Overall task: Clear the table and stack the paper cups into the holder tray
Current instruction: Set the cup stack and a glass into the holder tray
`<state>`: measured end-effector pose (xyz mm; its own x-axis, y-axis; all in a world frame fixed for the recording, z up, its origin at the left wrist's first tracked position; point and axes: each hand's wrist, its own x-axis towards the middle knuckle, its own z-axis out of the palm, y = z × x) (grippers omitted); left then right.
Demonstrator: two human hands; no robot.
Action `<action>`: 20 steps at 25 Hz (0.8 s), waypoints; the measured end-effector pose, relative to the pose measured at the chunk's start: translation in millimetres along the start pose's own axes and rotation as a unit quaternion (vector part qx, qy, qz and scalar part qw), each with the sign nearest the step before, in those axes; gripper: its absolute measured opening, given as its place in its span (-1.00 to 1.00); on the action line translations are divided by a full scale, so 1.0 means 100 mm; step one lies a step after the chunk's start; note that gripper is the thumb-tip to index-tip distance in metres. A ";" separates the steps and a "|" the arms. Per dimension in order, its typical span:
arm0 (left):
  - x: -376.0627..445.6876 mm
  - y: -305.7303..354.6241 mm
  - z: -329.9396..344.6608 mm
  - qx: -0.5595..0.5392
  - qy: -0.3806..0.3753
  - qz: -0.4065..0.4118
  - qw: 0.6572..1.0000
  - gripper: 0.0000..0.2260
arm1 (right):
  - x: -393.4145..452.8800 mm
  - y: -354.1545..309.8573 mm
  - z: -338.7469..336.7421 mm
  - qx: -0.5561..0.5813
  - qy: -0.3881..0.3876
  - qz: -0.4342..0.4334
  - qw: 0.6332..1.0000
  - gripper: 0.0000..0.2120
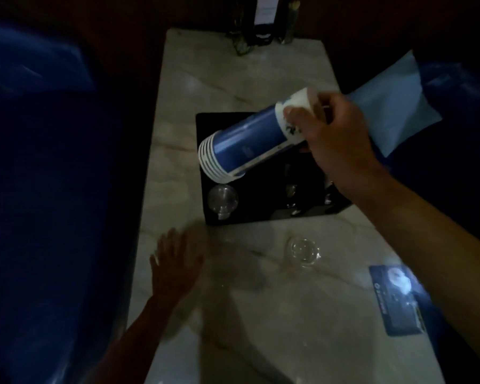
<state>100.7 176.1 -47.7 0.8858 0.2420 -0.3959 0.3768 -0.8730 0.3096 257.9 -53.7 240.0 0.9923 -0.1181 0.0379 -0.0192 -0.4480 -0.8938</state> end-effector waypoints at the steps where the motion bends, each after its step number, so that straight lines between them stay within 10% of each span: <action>1: 0.01 -0.01 0.10 0.031 -0.004 0.010 0.999 -0.29 | 0.10 -0.04 0.04 -0.009 0.011 -0.008 1.000 -0.47; 20: 0.17 -0.11 0.54 0.101 0.049 -0.010 0.994 -0.21 | 0.96 0.13 1.01 -0.276 -0.077 -0.195 0.938 -0.37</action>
<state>96.8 167.2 -104.8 0.9046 0.2913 -0.3113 0.3411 -0.9326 0.1184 365.8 19.2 187.2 0.9422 0.2600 0.2114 0.3303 -0.8266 -0.4557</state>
